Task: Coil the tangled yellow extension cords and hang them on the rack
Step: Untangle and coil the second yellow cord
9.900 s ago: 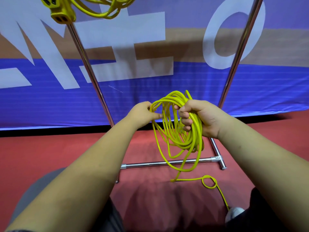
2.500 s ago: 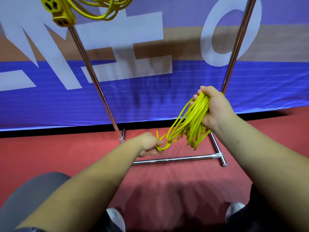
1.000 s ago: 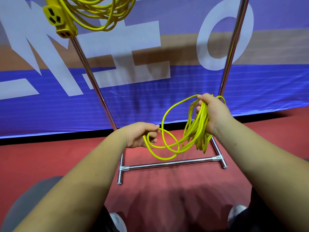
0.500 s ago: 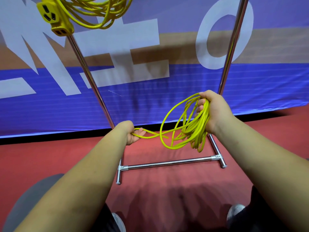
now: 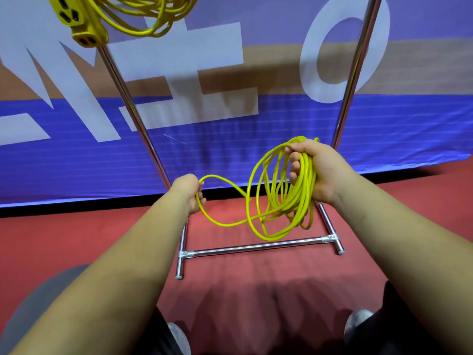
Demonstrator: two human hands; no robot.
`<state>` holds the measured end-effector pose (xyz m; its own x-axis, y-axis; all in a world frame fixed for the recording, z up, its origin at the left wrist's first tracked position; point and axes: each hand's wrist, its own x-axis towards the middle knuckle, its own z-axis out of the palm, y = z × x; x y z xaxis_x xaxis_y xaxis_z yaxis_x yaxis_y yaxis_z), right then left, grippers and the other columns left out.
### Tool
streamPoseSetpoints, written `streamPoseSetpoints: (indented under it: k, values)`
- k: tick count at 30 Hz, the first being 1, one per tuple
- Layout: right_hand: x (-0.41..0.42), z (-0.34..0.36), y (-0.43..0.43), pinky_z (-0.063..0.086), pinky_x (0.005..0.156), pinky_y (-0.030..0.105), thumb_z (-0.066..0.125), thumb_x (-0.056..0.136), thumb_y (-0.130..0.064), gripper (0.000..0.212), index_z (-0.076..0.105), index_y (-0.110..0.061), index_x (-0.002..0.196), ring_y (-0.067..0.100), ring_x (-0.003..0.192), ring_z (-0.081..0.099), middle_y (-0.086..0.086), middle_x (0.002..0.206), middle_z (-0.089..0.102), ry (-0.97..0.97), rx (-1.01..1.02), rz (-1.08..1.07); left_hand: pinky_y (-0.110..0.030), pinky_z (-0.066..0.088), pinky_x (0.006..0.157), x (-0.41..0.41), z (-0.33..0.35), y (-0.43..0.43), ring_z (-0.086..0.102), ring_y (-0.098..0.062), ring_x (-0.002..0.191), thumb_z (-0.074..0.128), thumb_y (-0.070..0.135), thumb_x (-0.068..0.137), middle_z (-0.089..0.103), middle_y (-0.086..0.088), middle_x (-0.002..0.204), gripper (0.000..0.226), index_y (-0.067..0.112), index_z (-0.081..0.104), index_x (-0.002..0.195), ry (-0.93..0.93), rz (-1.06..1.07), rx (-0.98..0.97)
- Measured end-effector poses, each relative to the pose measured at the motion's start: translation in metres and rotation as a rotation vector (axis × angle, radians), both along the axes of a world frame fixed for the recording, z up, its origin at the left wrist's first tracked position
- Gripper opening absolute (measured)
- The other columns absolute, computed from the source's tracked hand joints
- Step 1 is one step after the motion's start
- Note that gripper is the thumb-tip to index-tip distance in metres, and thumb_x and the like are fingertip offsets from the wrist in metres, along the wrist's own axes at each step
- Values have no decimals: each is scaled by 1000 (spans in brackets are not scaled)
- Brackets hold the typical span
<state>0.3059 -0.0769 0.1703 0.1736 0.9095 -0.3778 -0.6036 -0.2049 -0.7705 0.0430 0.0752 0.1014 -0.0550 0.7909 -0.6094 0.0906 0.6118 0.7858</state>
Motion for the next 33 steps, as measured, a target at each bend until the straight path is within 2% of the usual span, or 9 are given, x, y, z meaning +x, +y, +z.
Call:
streamPoseSetpoints:
  k: [2,6,10,15,21,24,28,31,33]
  values:
    - [-3,0,0,51,48,23,61,98,-20,12,67,-16,88,5,48,56,-8,70,65,-16,-17,31,-27,32,52,6,5,0,28,-15,49,48,19,92,34,1,66,14,14,61,89,-42,-6,97]
    - [-7,-5,5,48,49,22,60,98,-18,18,64,-17,81,5,46,53,-7,67,63,-38,-31,10,-29,33,53,7,15,-1,28,-16,53,43,52,103,29,3,68,40,30,76,99,36,-12,336]
    - [-4,-18,9,48,53,23,61,102,-23,32,60,-17,70,10,46,57,-6,57,56,44,-145,-112,-30,41,71,6,29,-7,46,-13,79,40,38,107,51,8,87,35,33,75,103,-92,-107,608]
    - [7,-27,6,50,62,32,65,102,-25,24,62,-16,80,13,51,63,-6,62,64,-16,-204,-141,-33,40,82,0,53,-19,52,-19,85,51,21,95,55,-7,89,30,20,71,73,-427,-572,627]
    - [-14,-9,-6,58,82,38,58,101,-17,18,74,-9,97,20,83,78,7,94,79,-188,-179,279,-26,38,79,28,66,-48,51,-12,85,60,22,94,55,-1,97,19,17,76,86,-84,-1110,729]
    - [-31,-10,-7,60,81,40,54,100,-16,23,75,-13,109,26,87,78,13,96,77,-176,-145,387,-26,49,83,38,64,-55,64,-13,84,75,11,91,55,-4,97,20,0,67,105,-77,-1170,697]
    - [-39,-12,-9,59,81,44,57,101,-16,17,71,-8,104,23,73,73,13,79,71,-145,-127,404,-30,48,73,47,63,-56,55,-7,73,93,26,74,61,1,92,49,13,57,105,152,-1010,812]
    - [-44,-9,-13,61,72,41,65,101,-22,15,70,-8,97,19,63,66,7,74,65,-159,-101,486,-33,51,99,41,59,-49,60,0,109,93,48,65,62,5,127,73,26,57,125,240,-1083,802]
    - [-45,-6,-15,60,65,38,74,96,-23,14,72,-10,91,18,60,62,7,73,63,-259,-92,545,-34,38,117,32,55,-44,38,-5,145,94,56,61,42,8,157,106,38,38,149,343,-1226,726]
